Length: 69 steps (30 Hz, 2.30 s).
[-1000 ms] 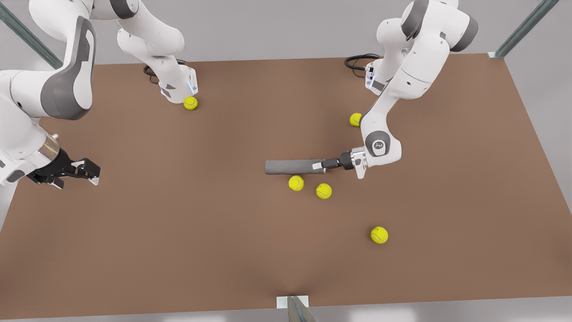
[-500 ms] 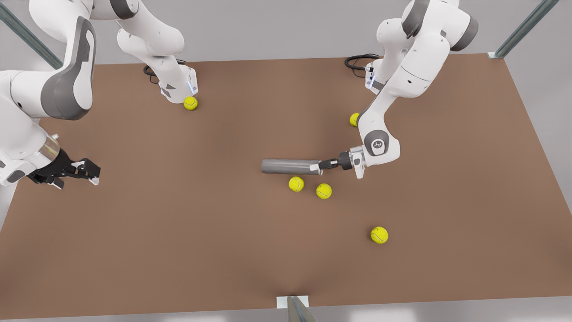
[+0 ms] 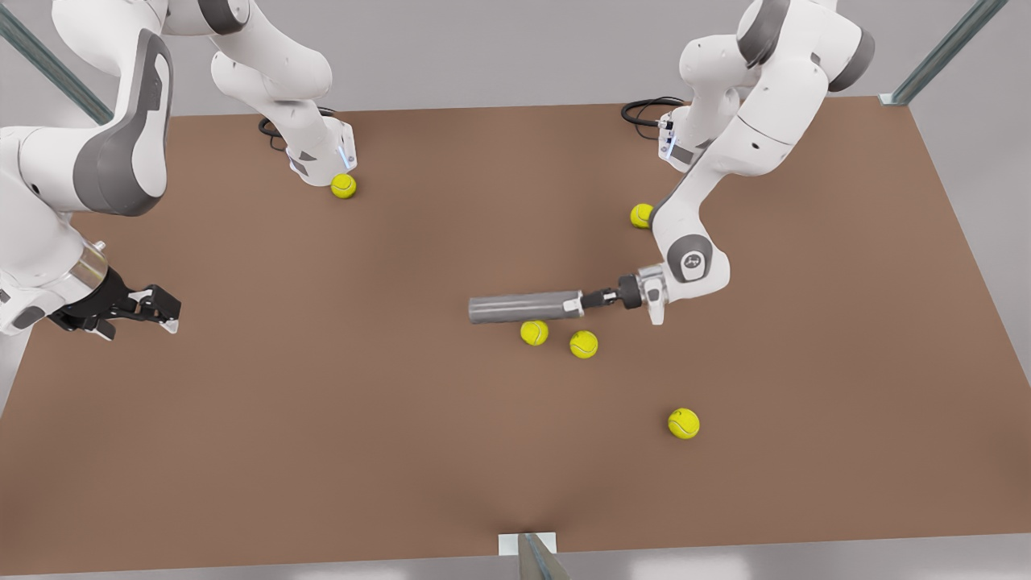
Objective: Put the tennis tube upright
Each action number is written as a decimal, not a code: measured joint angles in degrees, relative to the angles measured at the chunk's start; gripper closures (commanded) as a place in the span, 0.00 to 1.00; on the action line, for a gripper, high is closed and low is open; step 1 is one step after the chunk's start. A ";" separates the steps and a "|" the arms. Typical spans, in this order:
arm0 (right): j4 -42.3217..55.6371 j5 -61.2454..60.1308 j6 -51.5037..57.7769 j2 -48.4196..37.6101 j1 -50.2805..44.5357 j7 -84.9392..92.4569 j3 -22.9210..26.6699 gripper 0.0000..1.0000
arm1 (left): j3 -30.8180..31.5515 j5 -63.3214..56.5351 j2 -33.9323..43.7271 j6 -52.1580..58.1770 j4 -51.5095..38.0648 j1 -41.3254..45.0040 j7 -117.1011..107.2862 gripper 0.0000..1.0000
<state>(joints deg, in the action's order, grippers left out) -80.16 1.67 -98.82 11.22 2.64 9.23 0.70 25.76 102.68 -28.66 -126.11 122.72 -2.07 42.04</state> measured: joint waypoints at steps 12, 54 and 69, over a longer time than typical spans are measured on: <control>0.09 0.00 0.00 -0.05 0.00 0.03 0.00 0.00 | 0.69 -10.47 3.85 1.71 -7.16 -3.38 -24.23 0.79; 0.61 0.70 2.47 -1.43 0.72 0.21 0.17 0.00 | 0.51 -71.47 21.54 7.46 -11.97 -7.22 -62.58 0.79; 0.61 2.14 10.17 -2.33 0.69 0.26 0.08 0.00 | 0.56 -99.09 19.89 7.47 -12.27 -7.07 -65.64 0.79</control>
<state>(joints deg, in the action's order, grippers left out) -79.54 3.81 -88.65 8.89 3.32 9.49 0.78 26.32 3.59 -8.77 -118.64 110.44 -9.14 -23.60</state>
